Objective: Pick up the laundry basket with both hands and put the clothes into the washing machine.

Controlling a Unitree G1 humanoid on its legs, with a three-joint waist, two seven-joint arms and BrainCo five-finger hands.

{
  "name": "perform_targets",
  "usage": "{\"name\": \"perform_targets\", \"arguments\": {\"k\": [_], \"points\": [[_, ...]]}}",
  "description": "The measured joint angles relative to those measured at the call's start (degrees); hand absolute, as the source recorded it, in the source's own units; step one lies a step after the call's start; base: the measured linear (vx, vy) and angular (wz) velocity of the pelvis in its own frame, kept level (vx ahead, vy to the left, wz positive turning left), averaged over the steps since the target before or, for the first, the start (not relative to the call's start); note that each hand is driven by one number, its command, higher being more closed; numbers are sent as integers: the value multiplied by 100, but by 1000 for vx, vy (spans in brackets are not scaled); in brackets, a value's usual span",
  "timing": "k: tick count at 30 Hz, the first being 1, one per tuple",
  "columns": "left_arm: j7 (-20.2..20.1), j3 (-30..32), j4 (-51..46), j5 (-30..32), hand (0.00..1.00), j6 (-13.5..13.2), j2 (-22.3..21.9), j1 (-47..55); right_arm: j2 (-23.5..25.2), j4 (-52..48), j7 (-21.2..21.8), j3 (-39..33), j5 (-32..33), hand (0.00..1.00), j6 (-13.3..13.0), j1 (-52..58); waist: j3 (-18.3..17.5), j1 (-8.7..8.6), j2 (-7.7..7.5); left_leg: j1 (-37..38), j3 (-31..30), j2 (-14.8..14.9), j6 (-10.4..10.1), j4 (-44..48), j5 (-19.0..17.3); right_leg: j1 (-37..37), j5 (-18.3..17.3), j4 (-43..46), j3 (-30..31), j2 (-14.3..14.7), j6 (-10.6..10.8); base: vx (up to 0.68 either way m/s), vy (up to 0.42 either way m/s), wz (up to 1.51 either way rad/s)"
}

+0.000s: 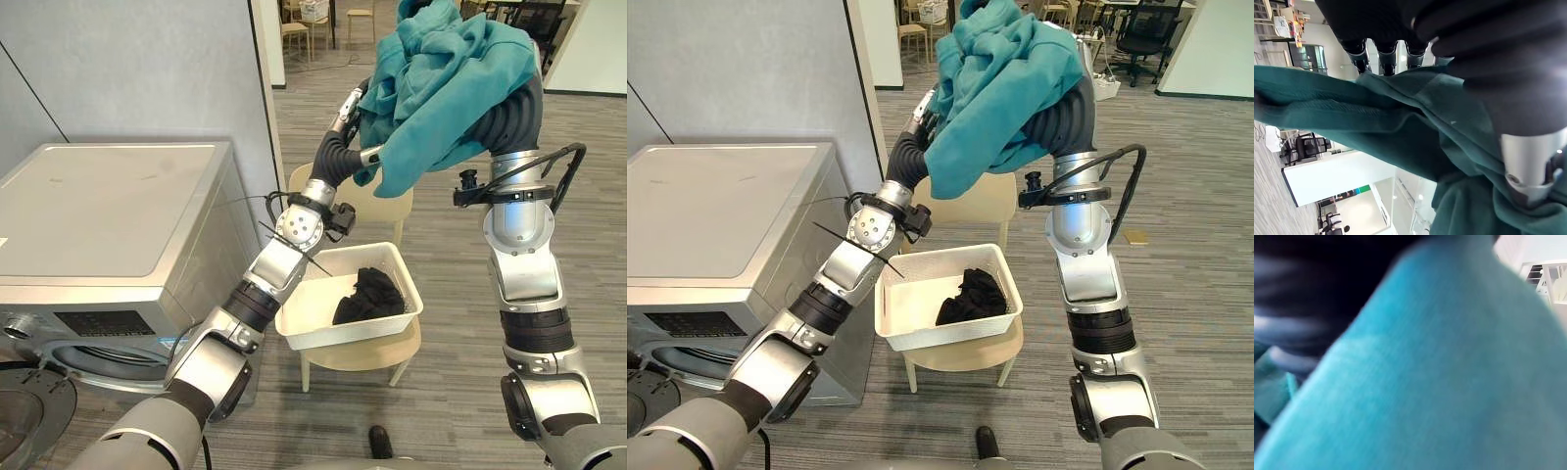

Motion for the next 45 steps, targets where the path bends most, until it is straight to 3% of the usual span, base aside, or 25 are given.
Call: {"name": "perform_targets", "arguments": {"k": [5,6,20,21,26,29,32,38,45], "points": [[0,-180,78,-64,0,-1,-14,-245,97,-6,10,135,50,100,-1,0,0,-86,-63,3,1,-5,4,0,-2,0,-3,0,5,-5,4,0,0,0],[-2,-188,85,-113,100,-1,-23,-245,97,-15,35,155,51,100,-1,0,7,-116,-73,3,1,-8,5,0,-3,-2,-4,0,7,-7,5,0,0,0],[-232,-473,88,-349,100,-3,-113,-386,66,-13,101,162,298,100,16,81,17,-186,-103,-16,-1,-15,4,-5,-4,4,0,-64,-21,-28,8,0,0,0],[-240,-485,86,-348,100,-3,-113,-422,65,-13,101,135,334,0,16,81,19,-191,-106,-16,-2,-15,4,-7,-5,5,0,-65,-25,-28,8,0,0,0],[-240,-484,80,-344,100,82,-119,-493,-71,-142,197,66,622,0,3,364,27,-223,-152,-16,-10,-12,10,-10,-9,14,-1,-70,-49,-30,9,0,0,1],[-254,-476,58,-339,100,127,-70,-493,-246,-446,558,-292,1031,0,-16,809,37,-228,-190,-12,-15,-15,14,-11,-28,23,-13,-70,-59,-36,23,0,0,0],[-249,-164,-33,-341,100,154,12,-481,-396,-609,763,-996,1457,0,-122,1244,40,-254,-200,2,23,-16,19,-10,-47,19,-20,-67,-32,-24,34,0,0,-6],[-205,860,-616,-446,100,145,629,55,-781,-669,649,-2986,2142,0,-245,2048,37,-312,-193,74,190,4,10,0,-122,-8,-20,-60,119,38,36,10,-5,-14],[-209,1488,-1328,-445,100,157,791,896,-826,-924,550,-3719,2295,0,-350,2906,29,-287,-163,99,289,20,1,21,-159,-22,-30,-54,180,66,49,0,-15,-6]]}}
